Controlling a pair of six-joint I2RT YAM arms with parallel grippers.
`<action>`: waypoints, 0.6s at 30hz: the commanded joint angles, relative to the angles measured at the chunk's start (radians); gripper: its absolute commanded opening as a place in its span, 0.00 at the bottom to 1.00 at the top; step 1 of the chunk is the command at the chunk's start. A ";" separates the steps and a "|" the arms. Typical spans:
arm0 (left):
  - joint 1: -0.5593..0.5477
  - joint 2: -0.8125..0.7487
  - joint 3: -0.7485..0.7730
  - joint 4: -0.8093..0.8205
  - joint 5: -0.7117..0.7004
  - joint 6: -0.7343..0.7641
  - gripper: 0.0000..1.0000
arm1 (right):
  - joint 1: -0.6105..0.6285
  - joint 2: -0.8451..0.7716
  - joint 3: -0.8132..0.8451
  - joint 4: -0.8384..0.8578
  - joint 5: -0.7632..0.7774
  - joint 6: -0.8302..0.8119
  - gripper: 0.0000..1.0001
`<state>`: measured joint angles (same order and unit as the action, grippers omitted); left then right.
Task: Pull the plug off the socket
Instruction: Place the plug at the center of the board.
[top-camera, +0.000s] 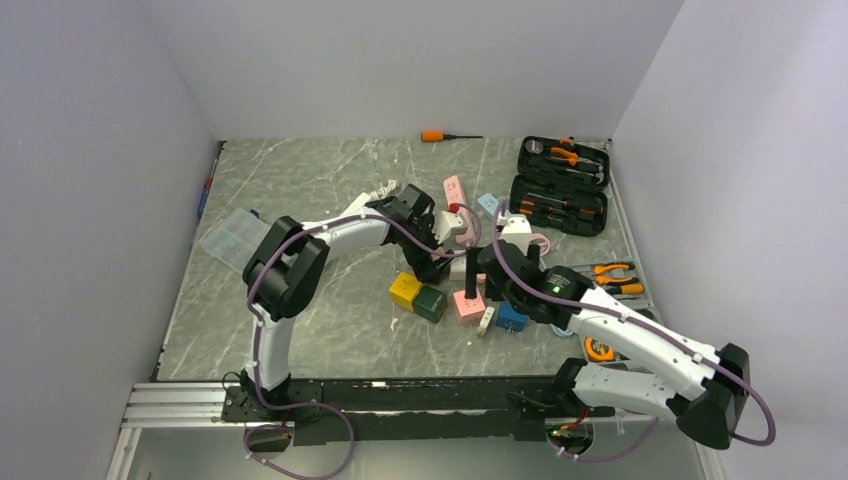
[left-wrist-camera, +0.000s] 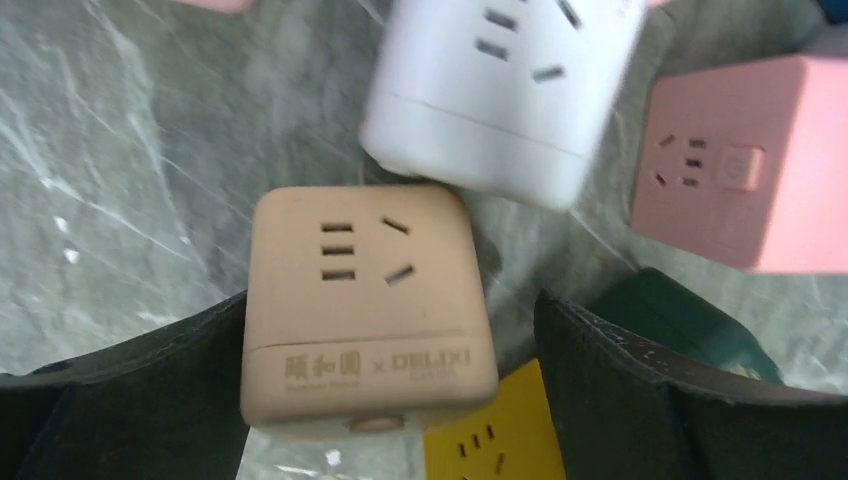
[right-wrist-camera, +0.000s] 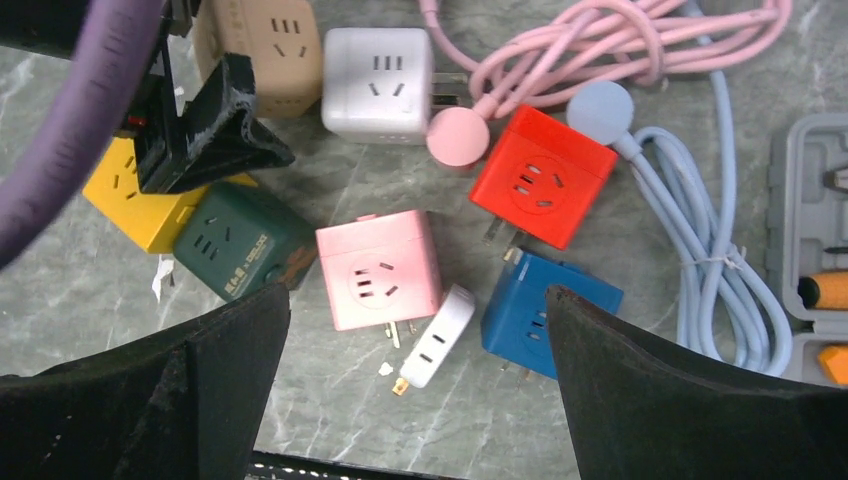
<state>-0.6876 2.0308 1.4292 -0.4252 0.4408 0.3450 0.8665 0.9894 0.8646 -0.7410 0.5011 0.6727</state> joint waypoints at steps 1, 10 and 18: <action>0.001 -0.146 -0.018 -0.077 0.067 -0.017 0.99 | 0.057 0.063 0.059 0.062 0.063 -0.016 1.00; 0.201 -0.401 0.022 -0.286 0.265 -0.035 1.00 | 0.066 0.147 0.032 0.193 0.008 -0.071 0.90; 0.431 -0.589 0.041 -0.487 0.307 0.032 0.99 | 0.065 0.365 0.092 0.290 0.009 -0.154 0.76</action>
<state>-0.3000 1.5261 1.4605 -0.7654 0.7067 0.3256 0.9302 1.2575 0.8921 -0.5373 0.5060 0.5758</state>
